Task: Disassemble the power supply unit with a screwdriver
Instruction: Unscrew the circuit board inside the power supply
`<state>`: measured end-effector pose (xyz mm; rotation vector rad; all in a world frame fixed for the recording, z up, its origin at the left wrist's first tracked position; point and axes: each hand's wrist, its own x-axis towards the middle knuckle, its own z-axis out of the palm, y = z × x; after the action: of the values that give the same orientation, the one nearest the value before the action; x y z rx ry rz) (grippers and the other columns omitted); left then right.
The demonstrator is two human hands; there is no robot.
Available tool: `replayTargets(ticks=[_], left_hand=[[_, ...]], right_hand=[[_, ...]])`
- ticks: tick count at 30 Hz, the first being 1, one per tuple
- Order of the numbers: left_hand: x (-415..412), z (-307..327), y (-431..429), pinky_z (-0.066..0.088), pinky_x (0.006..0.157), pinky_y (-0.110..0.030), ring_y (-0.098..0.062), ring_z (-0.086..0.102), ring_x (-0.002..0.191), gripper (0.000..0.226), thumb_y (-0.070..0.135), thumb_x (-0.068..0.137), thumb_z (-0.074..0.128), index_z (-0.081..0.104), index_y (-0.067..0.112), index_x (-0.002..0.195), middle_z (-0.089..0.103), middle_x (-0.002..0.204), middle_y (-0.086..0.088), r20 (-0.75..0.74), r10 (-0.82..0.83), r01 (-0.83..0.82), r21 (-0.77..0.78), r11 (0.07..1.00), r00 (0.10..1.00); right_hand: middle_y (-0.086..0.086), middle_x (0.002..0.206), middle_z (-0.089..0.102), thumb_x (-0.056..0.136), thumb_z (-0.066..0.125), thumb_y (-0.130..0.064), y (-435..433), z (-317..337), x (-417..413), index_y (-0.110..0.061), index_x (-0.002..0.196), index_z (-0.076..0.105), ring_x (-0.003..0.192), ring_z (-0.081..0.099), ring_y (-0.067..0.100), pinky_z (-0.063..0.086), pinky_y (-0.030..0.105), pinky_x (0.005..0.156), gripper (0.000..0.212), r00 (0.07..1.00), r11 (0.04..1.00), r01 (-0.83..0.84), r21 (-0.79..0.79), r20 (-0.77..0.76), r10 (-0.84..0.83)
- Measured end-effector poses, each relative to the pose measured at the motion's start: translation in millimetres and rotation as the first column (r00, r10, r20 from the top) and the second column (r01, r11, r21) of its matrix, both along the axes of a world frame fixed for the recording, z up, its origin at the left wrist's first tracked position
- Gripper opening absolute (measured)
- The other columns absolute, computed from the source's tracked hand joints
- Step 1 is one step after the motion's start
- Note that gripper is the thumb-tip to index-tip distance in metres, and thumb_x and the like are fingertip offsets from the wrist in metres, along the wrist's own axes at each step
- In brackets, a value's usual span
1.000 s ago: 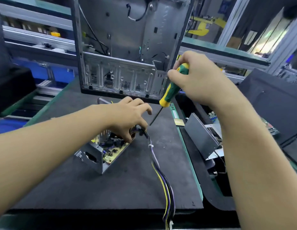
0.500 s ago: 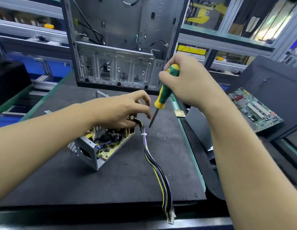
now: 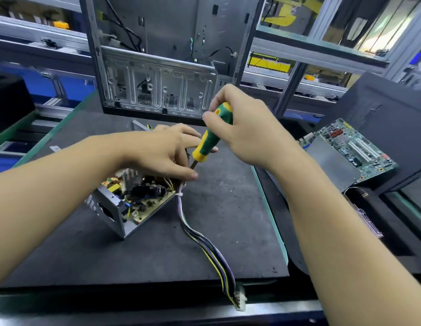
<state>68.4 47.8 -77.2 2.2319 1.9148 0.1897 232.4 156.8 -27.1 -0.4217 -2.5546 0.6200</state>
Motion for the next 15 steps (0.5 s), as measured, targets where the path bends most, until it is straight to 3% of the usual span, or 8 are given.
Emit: replayTargets(ticks=[2, 3, 6, 10, 13, 15], left_hand=[[-6, -2, 1, 0.030, 0.110, -0.044, 0.008, 0.021, 0.137, 0.036, 0.046, 0.089, 0.068, 0.074, 0.032, 0.055, 0.035, 0.127, 0.055, 0.046, -0.013, 0.012, 0.032, 0.999, 0.999], [-8, -3, 1, 0.031, 0.110, -0.046, 0.011, 0.022, 0.134, 0.033, 0.039, 0.088, 0.073, 0.074, 0.028, 0.057, 0.036, 0.121, 0.058, 0.070, -0.020, 0.017, 0.047, 0.999, 0.997], [-6, -6, -2, 0.025, 0.108, -0.043, 0.014, 0.022, 0.128, 0.025, 0.038, 0.079, 0.078, 0.069, 0.028, 0.058, 0.033, 0.110, 0.058, 0.048, -0.032, 0.028, 0.079, 0.996, 0.998], [-6, -12, -12, 0.018, 0.110, -0.039, 0.008, 0.016, 0.128, 0.019, 0.051, 0.064, 0.058, 0.057, 0.033, 0.068, 0.021, 0.120, 0.048, -0.042, 0.033, -0.031, 0.043, 0.999, 0.999], [-7, -8, -21, 0.018, 0.112, -0.038, 0.012, 0.019, 0.127, 0.015, 0.044, 0.061, 0.057, 0.056, 0.033, 0.071, 0.025, 0.127, 0.039, 0.038, 0.046, -0.046, 0.006, 0.999, 0.998], [-9, -3, -23, 0.023, 0.114, -0.039, 0.004, 0.030, 0.133, 0.012, 0.031, 0.066, 0.066, 0.055, 0.031, 0.070, 0.034, 0.133, 0.029, 0.197, 0.059, -0.064, 0.023, 0.998, 0.979]], right_hand=[[-0.004, 0.068, 0.055, 0.097, 0.056, -0.031, -1, -1, 0, -0.018, 0.098, 0.052, 0.053, 0.042, 0.006, 0.036, 0.016, 0.047, 0.014, 1.000, 1.000, -0.021, -0.008, 0.003, 0.021], [-0.005, 0.067, 0.055, 0.098, 0.056, -0.030, -2, -1, 0, -0.018, 0.098, 0.052, 0.051, 0.043, 0.005, 0.035, 0.014, 0.047, 0.013, 0.999, 0.999, -0.031, -0.010, 0.011, 0.031], [-0.007, 0.064, 0.054, 0.099, 0.056, -0.028, -4, -2, -1, -0.017, 0.099, 0.051, 0.049, 0.049, -0.002, 0.036, 0.011, 0.047, 0.012, 0.998, 0.999, -0.054, 0.005, 0.028, 0.054], [-0.008, 0.064, 0.053, 0.099, 0.055, -0.029, -4, -2, 0, -0.019, 0.097, 0.049, 0.050, 0.047, 0.000, 0.035, 0.012, 0.048, 0.012, 0.998, 0.998, -0.055, 0.025, 0.035, 0.054], [-0.005, 0.067, 0.055, 0.099, 0.055, -0.030, -3, -2, 2, -0.019, 0.098, 0.050, 0.052, 0.042, 0.005, 0.035, 0.015, 0.049, 0.012, 0.997, 0.997, -0.066, 0.030, 0.043, 0.065], [-0.006, 0.068, 0.055, 0.099, 0.055, -0.032, -3, -1, 3, -0.020, 0.100, 0.050, 0.053, 0.041, 0.007, 0.034, 0.017, 0.049, 0.013, 0.996, 0.996, -0.075, 0.040, 0.053, 0.073]])
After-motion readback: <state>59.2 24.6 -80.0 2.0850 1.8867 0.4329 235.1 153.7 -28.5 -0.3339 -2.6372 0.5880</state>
